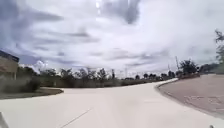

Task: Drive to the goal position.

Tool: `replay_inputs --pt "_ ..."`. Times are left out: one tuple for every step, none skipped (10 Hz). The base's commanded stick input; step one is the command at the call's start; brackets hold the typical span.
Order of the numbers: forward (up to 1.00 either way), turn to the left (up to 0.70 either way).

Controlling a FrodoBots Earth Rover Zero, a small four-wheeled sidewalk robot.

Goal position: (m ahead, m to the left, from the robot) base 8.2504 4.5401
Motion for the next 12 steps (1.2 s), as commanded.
replay_inputs --pt "0.85 0.34" --pt "0.85 0.27" --pt "0.85 0.02" --pt "0.85 0.0" --pt "0.85 0.0" --pt "0.85 0.0" --pt "0.85 0.0" --pt "0.85 0.13" --pt "0.85 0.3" --pt "0.85 0.34" --pt "0.85 0.19" --pt "0.85 0.04"
